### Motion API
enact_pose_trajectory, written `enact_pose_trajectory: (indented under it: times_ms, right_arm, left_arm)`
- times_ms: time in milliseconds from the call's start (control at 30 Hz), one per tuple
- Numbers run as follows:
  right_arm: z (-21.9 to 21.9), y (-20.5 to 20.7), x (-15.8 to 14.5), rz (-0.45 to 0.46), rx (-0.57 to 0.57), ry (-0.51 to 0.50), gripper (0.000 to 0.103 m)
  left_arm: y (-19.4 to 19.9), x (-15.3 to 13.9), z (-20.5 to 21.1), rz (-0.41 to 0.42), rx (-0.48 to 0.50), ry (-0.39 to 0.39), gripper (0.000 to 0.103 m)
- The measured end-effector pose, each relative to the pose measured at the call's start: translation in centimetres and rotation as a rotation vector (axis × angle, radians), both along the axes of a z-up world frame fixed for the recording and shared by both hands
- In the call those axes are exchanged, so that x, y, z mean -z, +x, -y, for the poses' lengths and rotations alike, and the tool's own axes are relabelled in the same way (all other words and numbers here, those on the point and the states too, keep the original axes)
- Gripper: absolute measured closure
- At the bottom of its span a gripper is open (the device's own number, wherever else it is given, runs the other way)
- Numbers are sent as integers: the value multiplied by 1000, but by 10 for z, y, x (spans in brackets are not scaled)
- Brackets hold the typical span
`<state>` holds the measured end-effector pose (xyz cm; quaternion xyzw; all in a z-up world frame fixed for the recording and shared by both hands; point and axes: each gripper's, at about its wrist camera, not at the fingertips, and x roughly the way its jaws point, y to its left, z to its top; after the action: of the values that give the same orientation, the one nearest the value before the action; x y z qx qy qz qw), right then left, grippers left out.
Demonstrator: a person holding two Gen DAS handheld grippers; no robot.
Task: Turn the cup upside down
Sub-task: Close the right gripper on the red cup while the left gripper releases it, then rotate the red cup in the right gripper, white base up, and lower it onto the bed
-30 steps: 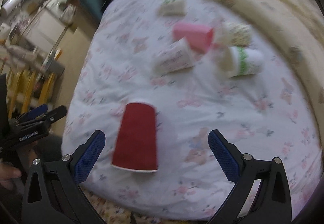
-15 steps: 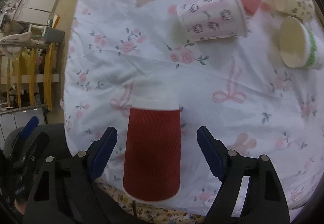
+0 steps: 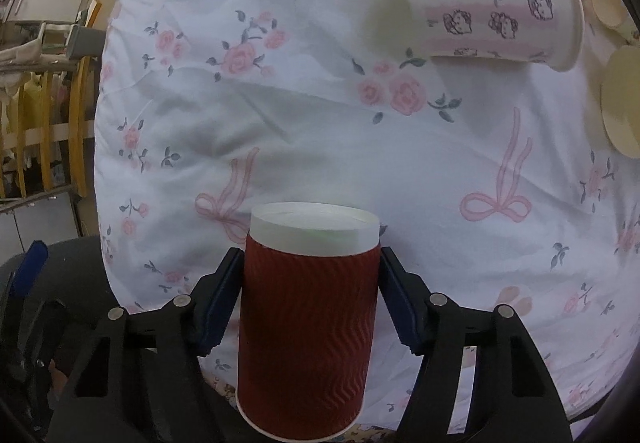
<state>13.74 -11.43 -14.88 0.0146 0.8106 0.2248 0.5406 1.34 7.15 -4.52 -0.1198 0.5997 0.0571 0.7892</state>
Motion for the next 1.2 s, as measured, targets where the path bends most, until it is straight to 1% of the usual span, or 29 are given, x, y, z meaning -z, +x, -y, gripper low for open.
enact_pose_trajectory:
  times_ms: [133,200,267,433,600,700,733,800,867,933,1000,1033,1067,1133,1200]
  right_arm:
    - [2,-4,-8,28,7,26,35]
    - [6,-7,-18,50,13,42,35]
    - [7,-10,-25,69,16,58,35]
    - [31,-18,-62,149,52,103,35]
    - [57,-25,-94,252,90,139,35]
    - [79,-31,-108,300,152,185,35]
    - [87,-32,-112,323,168,186,35]
    - [99,-36,-116,356,195,205,35]
    - [112,-38,-119,381,239,241,35]
    - [121,-40,-123,433,268,266,35]
    - [124,-44,-120,483,300,302,35]
    - [124,-45,-117,483,315,310,35]
    - [122,-46,-113,483,318,305,35]
    - [117,-47,-116,514,295,291,35]
    - [111,-46,-121,533,272,303,35]
  left_arm:
    - [0,0,2,9,3,-2,7]
    - [0,1,5,16,17,-37,7]
    - [0,1,10,20,29,-36,7]
    - [1,-4,21,47,63,-72,7]
    - [-3,-10,46,94,159,-98,7]
    - [-8,-13,64,112,242,-136,7]
    - [-9,-14,68,121,260,-137,7]
    - [-13,-18,79,146,307,-153,7]
    - [-15,-22,88,168,343,-188,7]
    - [-16,-24,94,182,368,-209,7]
    - [-17,-25,102,190,407,-227,7]
    - [-18,-25,105,187,419,-232,7]
    - [-19,-23,109,181,437,-239,7]
    - [-22,-21,117,171,470,-236,7]
    - [-23,-18,122,160,492,-225,7]
